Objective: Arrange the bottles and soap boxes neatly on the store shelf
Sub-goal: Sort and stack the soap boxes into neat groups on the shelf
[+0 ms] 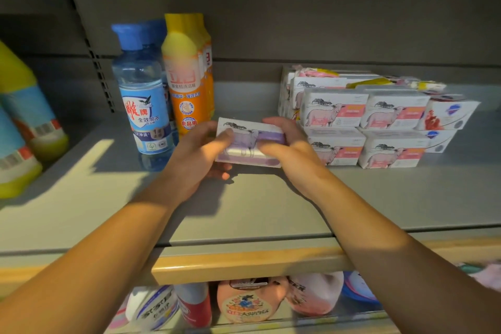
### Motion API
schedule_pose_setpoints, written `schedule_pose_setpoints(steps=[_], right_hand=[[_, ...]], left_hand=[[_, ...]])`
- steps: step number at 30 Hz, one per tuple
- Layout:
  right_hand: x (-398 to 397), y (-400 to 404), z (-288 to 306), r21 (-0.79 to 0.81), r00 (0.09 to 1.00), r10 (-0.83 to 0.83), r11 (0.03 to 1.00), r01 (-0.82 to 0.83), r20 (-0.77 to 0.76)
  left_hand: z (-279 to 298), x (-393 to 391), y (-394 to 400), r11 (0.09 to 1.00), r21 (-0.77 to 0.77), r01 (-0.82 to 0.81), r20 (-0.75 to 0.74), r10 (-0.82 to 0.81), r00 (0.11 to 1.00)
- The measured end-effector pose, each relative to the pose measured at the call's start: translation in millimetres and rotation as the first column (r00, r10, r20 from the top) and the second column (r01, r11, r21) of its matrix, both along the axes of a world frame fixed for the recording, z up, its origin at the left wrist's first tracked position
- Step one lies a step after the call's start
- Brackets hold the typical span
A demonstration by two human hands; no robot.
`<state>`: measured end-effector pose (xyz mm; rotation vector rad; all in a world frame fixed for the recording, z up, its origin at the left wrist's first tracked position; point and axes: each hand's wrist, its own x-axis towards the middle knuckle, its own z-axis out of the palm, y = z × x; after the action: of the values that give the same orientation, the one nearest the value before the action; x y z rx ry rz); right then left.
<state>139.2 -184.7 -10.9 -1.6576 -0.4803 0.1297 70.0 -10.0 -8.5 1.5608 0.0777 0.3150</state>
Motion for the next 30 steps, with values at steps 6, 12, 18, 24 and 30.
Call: schedule_pose_setpoints(steps=[6, 12, 18, 24, 30], right_hand=[[-5.0, -2.0, -0.4, -0.216, 0.891, -0.054, 0.962, 0.167, 0.450], [-5.7, 2.8, -0.7, -0.267, 0.759, -0.078, 0.909, 0.321, 0.647], [-5.4, 1.5, -0.1, -0.257, 0.728, -0.075, 0.907, 0.334, 0.682], [2.6, 1.0, -7.8, -0.321, 0.807, -0.016, 0.913, 0.253, 0.591], [2.5, 8.3, -10.7, -0.431, 0.726, 0.019, 0.815, 0.386, 0.687]], left_hand=[[-1.8, 0.6, 5.8, 0.890, 0.439, -0.120, 0.142, 0.064, 0.988], [-4.8, -1.2, 5.9, 0.742, 0.609, -0.280, 0.263, 0.144, 0.954], [-5.3, -2.5, 6.4, 0.711, 0.610, -0.350, 0.355, 0.149, 0.923], [-4.7, -6.1, 14.2, 0.682, 0.694, -0.233, 0.191, 0.138, 0.972], [-13.0, -31.5, 33.5, 0.538, 0.820, -0.193, 0.115, 0.175, 0.978]])
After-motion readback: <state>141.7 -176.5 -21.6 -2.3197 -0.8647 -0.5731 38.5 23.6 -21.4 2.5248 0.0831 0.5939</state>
